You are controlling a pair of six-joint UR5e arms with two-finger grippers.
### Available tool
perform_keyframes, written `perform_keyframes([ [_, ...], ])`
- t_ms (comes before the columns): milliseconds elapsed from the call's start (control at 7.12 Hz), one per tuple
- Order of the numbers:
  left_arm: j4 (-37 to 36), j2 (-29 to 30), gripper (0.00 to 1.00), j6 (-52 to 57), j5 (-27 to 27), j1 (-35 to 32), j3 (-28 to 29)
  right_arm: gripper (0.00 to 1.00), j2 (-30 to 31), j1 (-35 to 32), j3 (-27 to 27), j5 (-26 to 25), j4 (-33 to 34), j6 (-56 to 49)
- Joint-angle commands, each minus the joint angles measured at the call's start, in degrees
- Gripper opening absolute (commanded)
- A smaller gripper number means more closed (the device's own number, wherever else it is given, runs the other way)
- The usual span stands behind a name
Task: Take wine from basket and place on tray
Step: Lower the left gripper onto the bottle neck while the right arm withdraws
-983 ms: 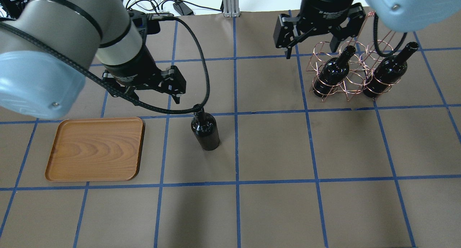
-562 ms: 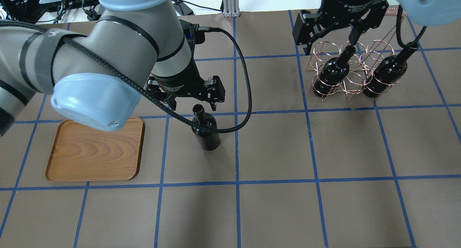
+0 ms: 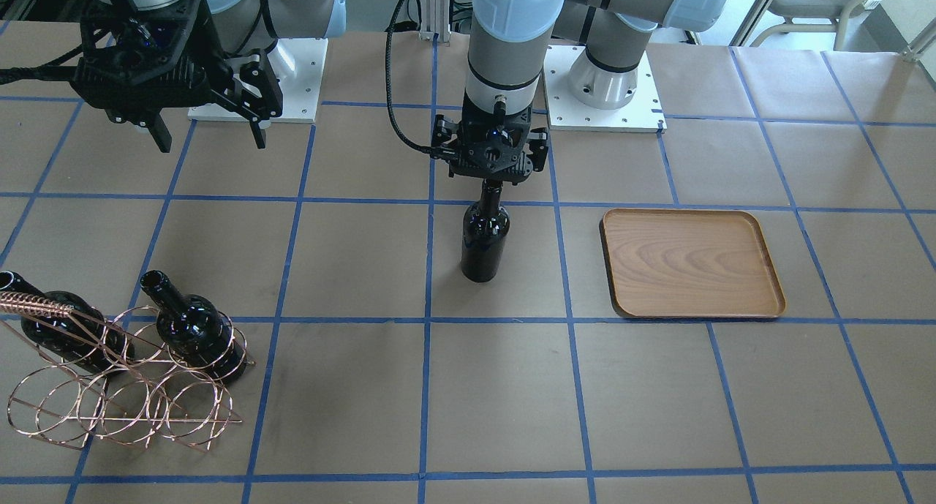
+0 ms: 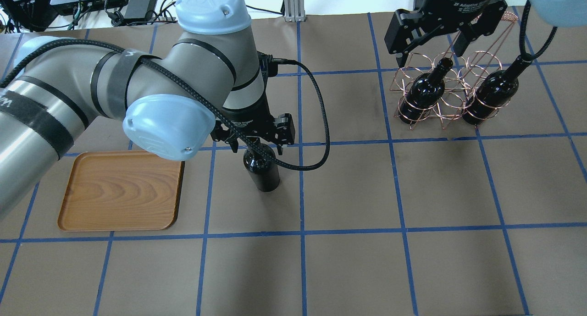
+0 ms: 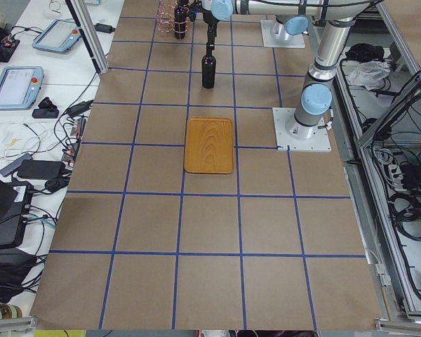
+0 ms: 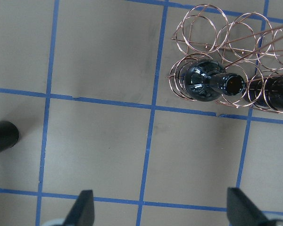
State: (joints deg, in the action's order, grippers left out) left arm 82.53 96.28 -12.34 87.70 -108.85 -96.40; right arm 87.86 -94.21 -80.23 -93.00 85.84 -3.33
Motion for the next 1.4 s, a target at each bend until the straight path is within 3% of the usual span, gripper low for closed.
perform_keyframes([
  [0,-0.1,0.7,0.91,1.5,0.1,0.2,-0.2,1.0,0.0,0.1,-0.1,0.0,-0.1,-0.1],
  [140,-0.2,0.7,0.9,2.9,0.1,0.7,-0.2,1.0,0.0,0.1,-0.2,0.1,-0.1,-0.1],
  [421,-0.2,0.7,0.71,4.0,-0.2,1.4,0.0,1.0,0.0,0.1,-0.2,-0.2,-0.1,-0.2],
  [983,-0.2,1.1,0.63,3.3,-0.4,1.9,-0.1,1.0,0.0,0.0,-0.2,0.1,-0.1,-0.2],
  [1124,-0.5,1.4,0.42,3.0,-0.5,1.9,-0.1,1.0,0.0,0.0,-0.2,0.1,-0.1,-0.2],
  [1264,-0.5,1.4,0.11,2.9,-0.8,1.9,0.0,1.0,0.0,0.0,-0.2,0.2,-0.1,-0.1],
])
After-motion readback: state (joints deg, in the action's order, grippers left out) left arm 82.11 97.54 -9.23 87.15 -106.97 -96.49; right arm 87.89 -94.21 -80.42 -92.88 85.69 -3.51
